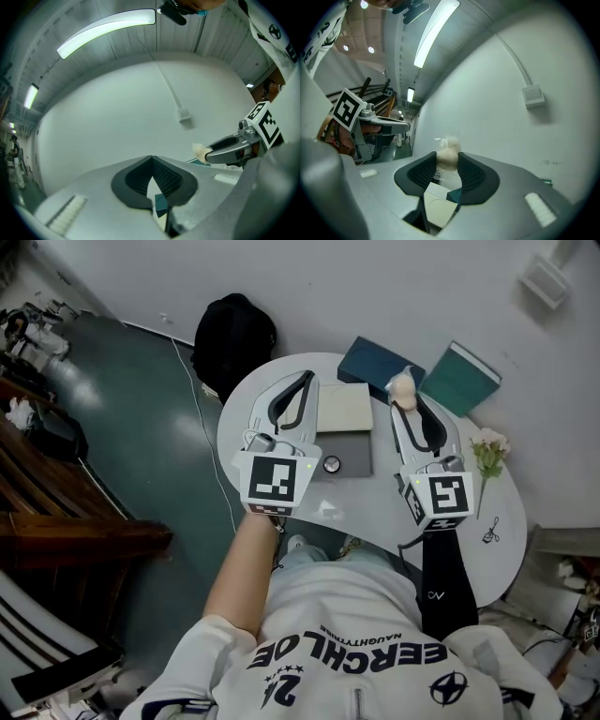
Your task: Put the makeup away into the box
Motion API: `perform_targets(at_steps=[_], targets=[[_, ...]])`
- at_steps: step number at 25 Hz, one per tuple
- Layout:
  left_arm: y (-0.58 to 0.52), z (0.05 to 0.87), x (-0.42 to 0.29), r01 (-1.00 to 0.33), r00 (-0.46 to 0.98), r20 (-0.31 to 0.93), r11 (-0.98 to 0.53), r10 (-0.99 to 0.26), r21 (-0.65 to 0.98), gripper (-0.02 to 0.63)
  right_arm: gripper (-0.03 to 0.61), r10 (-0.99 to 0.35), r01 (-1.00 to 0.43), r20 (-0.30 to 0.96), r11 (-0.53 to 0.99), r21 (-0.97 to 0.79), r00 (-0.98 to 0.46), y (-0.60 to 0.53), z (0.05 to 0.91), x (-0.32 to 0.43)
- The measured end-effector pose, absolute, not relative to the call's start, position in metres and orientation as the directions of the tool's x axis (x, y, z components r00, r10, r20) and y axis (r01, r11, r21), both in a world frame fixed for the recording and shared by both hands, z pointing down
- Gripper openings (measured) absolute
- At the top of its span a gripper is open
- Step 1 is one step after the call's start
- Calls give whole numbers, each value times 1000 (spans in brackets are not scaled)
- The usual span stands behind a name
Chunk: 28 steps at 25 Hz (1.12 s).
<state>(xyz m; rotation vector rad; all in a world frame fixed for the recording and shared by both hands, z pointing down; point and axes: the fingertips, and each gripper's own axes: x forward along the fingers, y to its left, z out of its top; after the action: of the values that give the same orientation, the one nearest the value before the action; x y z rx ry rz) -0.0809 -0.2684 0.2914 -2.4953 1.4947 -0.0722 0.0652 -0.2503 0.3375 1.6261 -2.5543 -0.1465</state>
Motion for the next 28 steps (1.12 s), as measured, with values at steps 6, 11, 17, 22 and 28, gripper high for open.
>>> perform_targets(at_steps=[6,11,17,22,28], targets=[[-260,294,-125,-871,460,-68,-435,-885,-229,2,175,-900,-892,55,436,122,-433,-246,342,26],[-256,298,-148,-873,455,-64,-431,-888,-226,2,175,-891,-882,67,455,121,-450,-242,348,-1],[-249,304,-167,-877,451,-61,-429,-891,-216,2,175,-860,-862,173,499,87,-480,-249,396,-35],[-246,310,-180,-878,445,-50,-425,-894,-219,2,176,-807,-836,300,546,52,-509,-246,457,-68],[-245,315,-191,-879,438,-37,-419,-898,-225,2,178,-719,-798,466,601,44,-516,-233,519,-97]])
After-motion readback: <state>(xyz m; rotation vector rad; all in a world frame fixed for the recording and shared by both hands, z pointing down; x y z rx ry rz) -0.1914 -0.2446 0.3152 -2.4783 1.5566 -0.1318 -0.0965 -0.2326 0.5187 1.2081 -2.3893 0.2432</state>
